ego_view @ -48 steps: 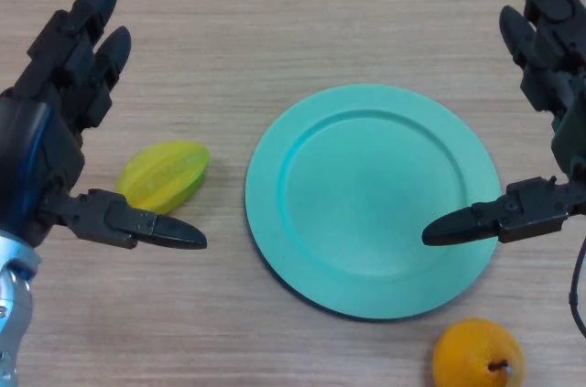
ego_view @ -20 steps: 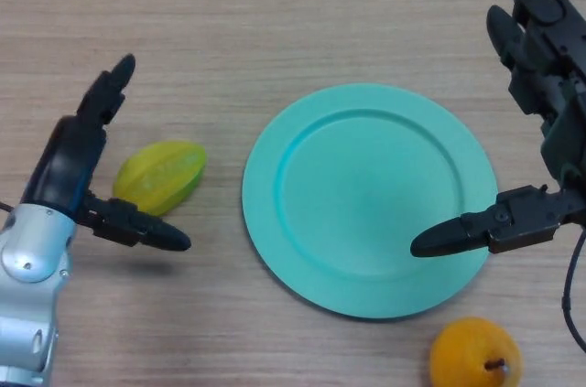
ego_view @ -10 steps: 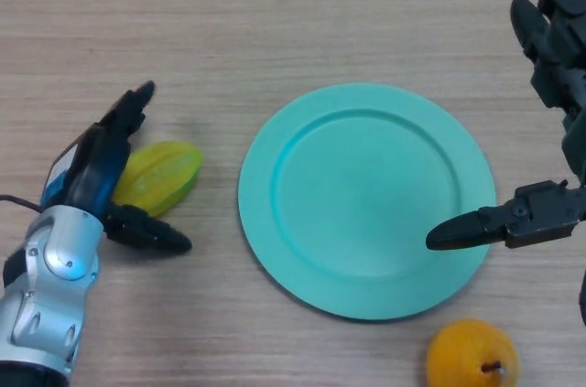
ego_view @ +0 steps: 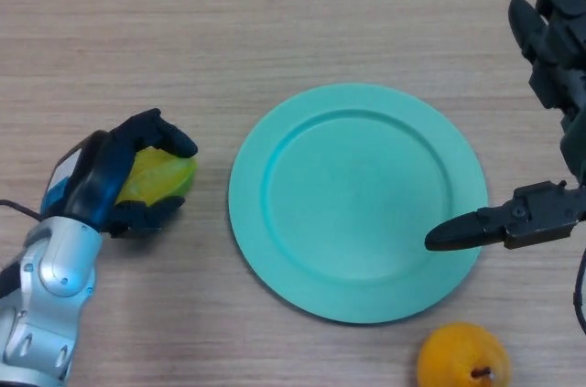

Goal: Pick up the yellow starfruit and place it on the plate

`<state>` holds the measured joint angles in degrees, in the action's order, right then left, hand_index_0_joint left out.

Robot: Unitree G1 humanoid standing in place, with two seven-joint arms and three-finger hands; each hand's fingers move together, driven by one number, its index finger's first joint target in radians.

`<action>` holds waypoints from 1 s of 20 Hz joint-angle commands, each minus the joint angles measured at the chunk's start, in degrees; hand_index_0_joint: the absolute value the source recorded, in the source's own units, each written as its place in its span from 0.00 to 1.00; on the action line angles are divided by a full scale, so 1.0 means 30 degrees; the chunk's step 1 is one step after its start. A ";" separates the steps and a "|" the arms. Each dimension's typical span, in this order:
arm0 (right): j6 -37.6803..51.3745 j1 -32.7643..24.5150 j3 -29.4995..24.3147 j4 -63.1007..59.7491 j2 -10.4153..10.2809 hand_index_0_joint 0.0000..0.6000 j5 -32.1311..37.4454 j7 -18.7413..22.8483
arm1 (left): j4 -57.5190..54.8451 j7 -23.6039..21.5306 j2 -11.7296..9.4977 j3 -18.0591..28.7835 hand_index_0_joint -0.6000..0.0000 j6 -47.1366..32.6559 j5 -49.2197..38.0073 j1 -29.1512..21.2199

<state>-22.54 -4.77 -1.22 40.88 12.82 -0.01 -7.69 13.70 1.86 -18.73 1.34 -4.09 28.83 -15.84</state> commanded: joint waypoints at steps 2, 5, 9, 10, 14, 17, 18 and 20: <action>0.1512 -0.0501 -0.0170 0.1400 0.0251 0.00 0.0512 0.0732 | -0.2647 -0.2105 -0.1351 0.1735 0.00 -0.1855 0.0440 -0.1063; 0.1288 -0.0642 -0.0221 0.1596 0.0227 0.00 0.0518 0.0703 | -0.4978 -0.0872 -0.0784 0.1011 0.00 -0.2435 0.0280 -0.0715; 0.1389 -0.0547 -0.0247 0.1710 0.0268 0.00 0.0497 0.0687 | -0.7203 0.0733 0.0969 -0.0643 0.00 -0.3630 -0.0616 -0.0267; 0.1746 -0.0563 -0.0265 0.1530 0.0263 0.00 0.0397 0.0670 | -0.7355 0.1163 0.1499 -0.1180 0.00 -0.3827 -0.0577 -0.0126; 0.1469 -0.0878 -0.0441 0.1396 0.0338 0.00 0.0576 0.0624 | -0.6623 0.3259 0.2448 -0.2524 0.00 -0.3778 -0.0971 0.0040; 0.1252 -0.0790 -0.0549 0.1547 0.0415 0.00 0.0399 0.0585 | -0.7229 0.4672 0.2588 -0.3496 0.00 -0.0328 -0.3720 -0.0165; 0.1080 -0.0702 -0.0717 0.1765 0.0457 0.00 0.0468 0.0472 | -0.7147 0.4190 0.2604 -0.3493 0.00 -0.0627 -0.3832 -0.0147; 0.1076 -0.0709 -0.0748 0.1836 0.0515 0.00 0.0306 0.0494 | -0.6823 0.3812 0.2611 -0.3804 0.08 -0.0506 -0.4101 -0.0156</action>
<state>-24.83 -5.44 -1.22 43.04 12.89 -0.02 -7.67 -3.86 17.01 -10.67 -10.55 0.70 18.84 -14.07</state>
